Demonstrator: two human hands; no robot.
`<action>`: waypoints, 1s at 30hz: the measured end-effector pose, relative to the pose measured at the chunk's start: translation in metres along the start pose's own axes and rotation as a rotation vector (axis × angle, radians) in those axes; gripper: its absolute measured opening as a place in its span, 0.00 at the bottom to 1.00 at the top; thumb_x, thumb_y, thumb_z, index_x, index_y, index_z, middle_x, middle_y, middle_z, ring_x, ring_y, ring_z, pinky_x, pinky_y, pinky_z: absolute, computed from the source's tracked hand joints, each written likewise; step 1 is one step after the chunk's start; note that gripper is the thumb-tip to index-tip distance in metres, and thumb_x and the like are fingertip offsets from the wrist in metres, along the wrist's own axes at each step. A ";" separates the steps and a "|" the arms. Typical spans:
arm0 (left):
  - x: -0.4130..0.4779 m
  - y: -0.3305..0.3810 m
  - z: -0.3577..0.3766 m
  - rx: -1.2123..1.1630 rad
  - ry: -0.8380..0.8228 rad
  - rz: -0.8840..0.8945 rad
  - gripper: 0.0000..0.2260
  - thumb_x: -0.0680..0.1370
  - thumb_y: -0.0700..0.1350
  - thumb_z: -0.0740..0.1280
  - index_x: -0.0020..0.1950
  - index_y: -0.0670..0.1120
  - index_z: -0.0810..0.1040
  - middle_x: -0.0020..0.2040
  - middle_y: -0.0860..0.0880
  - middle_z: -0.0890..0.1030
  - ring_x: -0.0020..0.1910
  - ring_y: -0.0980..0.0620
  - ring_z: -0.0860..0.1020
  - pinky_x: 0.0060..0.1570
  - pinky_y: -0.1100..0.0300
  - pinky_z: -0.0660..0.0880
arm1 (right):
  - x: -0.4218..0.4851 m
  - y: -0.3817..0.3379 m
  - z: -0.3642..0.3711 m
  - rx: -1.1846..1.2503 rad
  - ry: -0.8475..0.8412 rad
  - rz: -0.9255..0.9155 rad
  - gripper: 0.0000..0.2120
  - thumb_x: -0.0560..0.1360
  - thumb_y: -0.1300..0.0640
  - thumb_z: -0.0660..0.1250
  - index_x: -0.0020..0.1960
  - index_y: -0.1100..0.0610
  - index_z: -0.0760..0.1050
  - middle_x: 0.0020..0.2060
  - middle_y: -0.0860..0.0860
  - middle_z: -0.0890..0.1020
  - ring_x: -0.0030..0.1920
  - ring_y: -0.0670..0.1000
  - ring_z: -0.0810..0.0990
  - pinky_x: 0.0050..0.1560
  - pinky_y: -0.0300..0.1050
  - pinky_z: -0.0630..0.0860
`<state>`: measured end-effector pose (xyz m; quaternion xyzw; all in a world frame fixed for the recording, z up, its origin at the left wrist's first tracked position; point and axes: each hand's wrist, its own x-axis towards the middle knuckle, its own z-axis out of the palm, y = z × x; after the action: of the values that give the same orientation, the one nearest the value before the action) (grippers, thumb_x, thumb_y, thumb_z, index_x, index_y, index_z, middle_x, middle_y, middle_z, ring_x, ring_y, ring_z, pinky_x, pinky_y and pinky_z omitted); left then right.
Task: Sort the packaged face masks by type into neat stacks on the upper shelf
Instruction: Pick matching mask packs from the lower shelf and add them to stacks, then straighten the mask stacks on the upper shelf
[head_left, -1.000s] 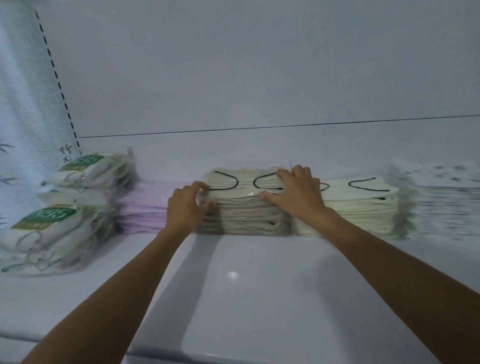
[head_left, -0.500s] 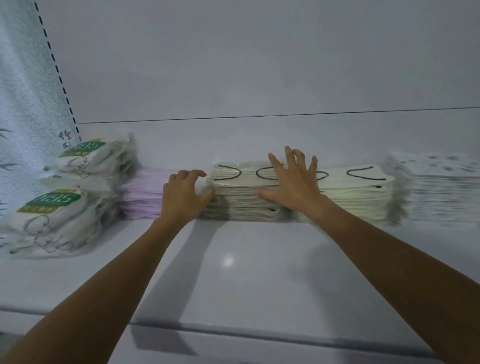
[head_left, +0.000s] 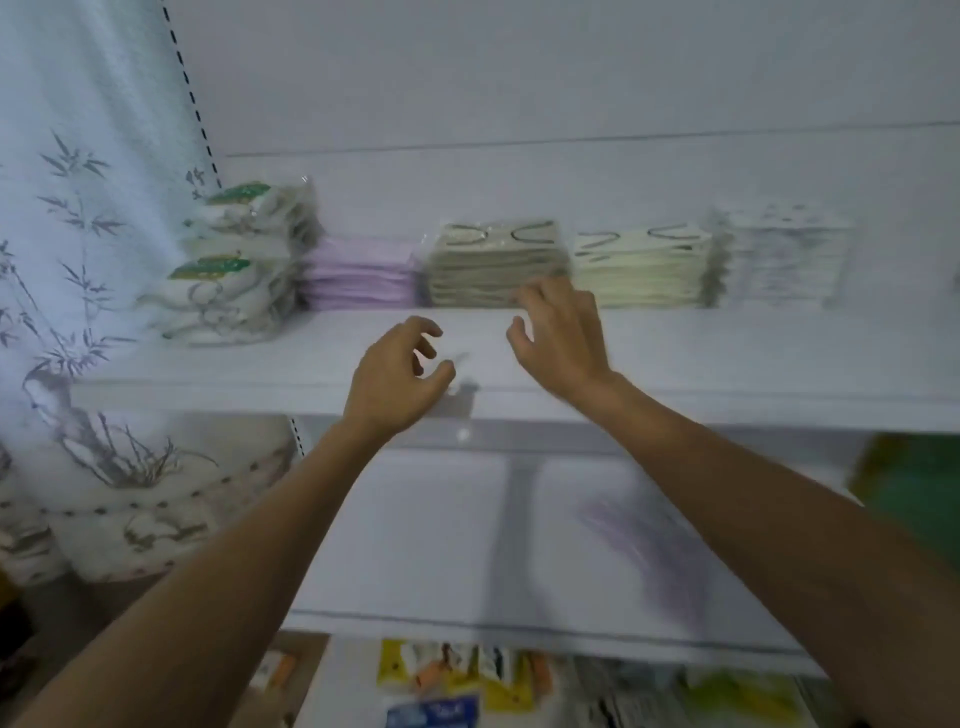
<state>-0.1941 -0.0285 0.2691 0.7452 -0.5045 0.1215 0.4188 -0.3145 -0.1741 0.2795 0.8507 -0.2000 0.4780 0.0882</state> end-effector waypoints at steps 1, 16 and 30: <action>-0.018 0.007 0.006 -0.039 0.006 0.013 0.18 0.67 0.52 0.62 0.54 0.47 0.75 0.43 0.53 0.77 0.37 0.52 0.75 0.40 0.60 0.72 | -0.018 -0.005 -0.008 -0.023 0.024 -0.035 0.10 0.65 0.60 0.63 0.44 0.59 0.78 0.40 0.53 0.80 0.42 0.56 0.79 0.41 0.47 0.71; -0.161 -0.011 0.118 -0.107 -0.443 -0.212 0.10 0.74 0.42 0.69 0.54 0.46 0.76 0.52 0.48 0.77 0.48 0.53 0.74 0.50 0.60 0.70 | -0.268 0.048 -0.026 -0.093 -0.482 0.479 0.16 0.52 0.70 0.74 0.38 0.60 0.76 0.33 0.55 0.77 0.31 0.58 0.78 0.27 0.44 0.69; -0.180 -0.033 0.354 0.122 -0.604 -0.225 0.11 0.73 0.46 0.68 0.52 0.42 0.81 0.53 0.40 0.80 0.53 0.37 0.76 0.51 0.49 0.73 | -0.351 0.261 0.057 -0.349 -1.025 0.686 0.31 0.78 0.54 0.60 0.76 0.59 0.51 0.74 0.56 0.57 0.74 0.55 0.57 0.72 0.59 0.55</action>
<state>-0.3351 -0.1714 -0.0758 0.8223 -0.5122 -0.1221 0.2158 -0.5435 -0.3398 -0.0587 0.8320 -0.5526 -0.0278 -0.0393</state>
